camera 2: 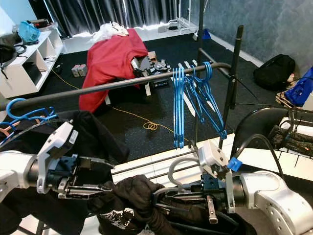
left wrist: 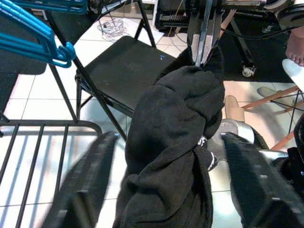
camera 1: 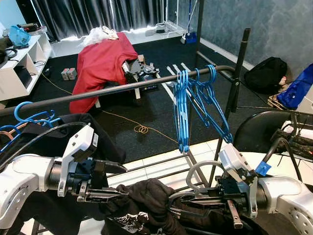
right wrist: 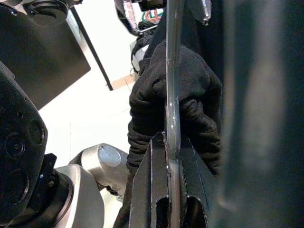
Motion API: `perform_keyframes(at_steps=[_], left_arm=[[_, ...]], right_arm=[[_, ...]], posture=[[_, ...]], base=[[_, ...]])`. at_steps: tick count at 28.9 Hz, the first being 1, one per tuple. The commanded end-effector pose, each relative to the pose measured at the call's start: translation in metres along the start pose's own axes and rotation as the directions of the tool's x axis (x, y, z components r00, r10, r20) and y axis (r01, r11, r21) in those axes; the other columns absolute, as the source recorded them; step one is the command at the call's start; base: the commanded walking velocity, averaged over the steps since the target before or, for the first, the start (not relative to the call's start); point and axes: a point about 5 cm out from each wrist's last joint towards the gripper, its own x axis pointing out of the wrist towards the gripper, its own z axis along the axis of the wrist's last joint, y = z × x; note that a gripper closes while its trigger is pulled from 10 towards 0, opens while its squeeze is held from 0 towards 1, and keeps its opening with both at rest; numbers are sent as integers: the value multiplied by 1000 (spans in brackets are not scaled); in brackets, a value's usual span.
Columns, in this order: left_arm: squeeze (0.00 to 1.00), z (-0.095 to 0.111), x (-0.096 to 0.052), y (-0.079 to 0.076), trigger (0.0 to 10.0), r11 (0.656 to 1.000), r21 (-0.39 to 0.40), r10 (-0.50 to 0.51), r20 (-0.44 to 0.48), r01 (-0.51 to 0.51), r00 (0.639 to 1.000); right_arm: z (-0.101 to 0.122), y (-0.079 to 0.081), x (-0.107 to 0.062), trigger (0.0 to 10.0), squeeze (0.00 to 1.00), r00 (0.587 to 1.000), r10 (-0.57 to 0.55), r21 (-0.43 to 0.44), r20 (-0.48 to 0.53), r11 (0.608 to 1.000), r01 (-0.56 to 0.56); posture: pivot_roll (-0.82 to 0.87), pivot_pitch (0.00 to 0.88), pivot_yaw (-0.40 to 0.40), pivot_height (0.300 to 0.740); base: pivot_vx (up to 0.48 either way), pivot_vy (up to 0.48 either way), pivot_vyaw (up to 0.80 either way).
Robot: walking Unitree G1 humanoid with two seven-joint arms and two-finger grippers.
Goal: Hang hanger
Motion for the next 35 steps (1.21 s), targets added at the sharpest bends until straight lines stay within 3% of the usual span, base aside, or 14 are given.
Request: perform_keyframes(at_steps=[1,2,3,4,5,10,12,17,25,27,30,35], left_arm=[[1000,-2,-7,3,10000,1000,3,26,0,-26,1000],[1000,-2,-7,3,10000,1000,3,26,0,-26,1000],[176,-4,-12,7,10000,998,5,55,8,-56,998],[176,-4,-12,7,10000,998,5,55,8,-56,998],[0,-5,-19,12,10000,995,0,98,19,-98,995],[0,-7,-31,23,10000,979,-16,202,71,-201,977],[0,-9,-39,33,10000,956,-63,294,158,-288,943],[0,-10,-44,35,10000,948,-114,317,222,-298,922],[0,-19,-30,34,10000,957,-128,284,219,-261,934],[0,-21,-12,32,10000,967,-119,248,236,-225,940],[0,-24,0,31,10000,973,-98,226,229,-208,947],[0,-26,4,31,10000,973,-77,228,211,-216,951]], right_arm=[[12,1,-4,0,0,1000,0,-40,23,999,1],[12,1,-4,0,0,1000,0,-40,23,999,1],[16,0,-10,0,0,999,-21,-53,34,998,23],[16,0,-10,0,0,999,-21,-53,34,998,23],[22,-2,-17,0,0,997,-52,-68,50,996,55],[34,-3,-37,0,0,988,-125,-99,88,986,134],[48,0,-53,0,0,977,-164,-134,134,974,182],[55,2,-57,0,0,973,-170,-157,156,968,194],[71,5,-51,0,0,970,-122,-210,211,963,167],[81,6,-47,0,0,967,-81,-239,243,961,141],[86,8,-47,0,0,965,-63,-250,253,960,128],[88,9,-47,0,0,964,-57,-253,258,959,125]], posture=[[-151,0,97,740],[-151,0,97,740],[-151,0,100,740],[-151,0,100,740],[-151,0,102,740],[-156,0,112,740],[-173,0,120,740],[-178,0,121,740],[-185,0,126,740],[-188,0,122,740],[-191,0,115,740],[-191,0,115,740]], base=[[0,0,0],[0,0,0],[0,0,0],[0,0,0],[0,0,0],[0,0,0],[0,0,0],[0,0,0],[0,0,0],[0,0,0],[0,0,0],[0,0,0]])
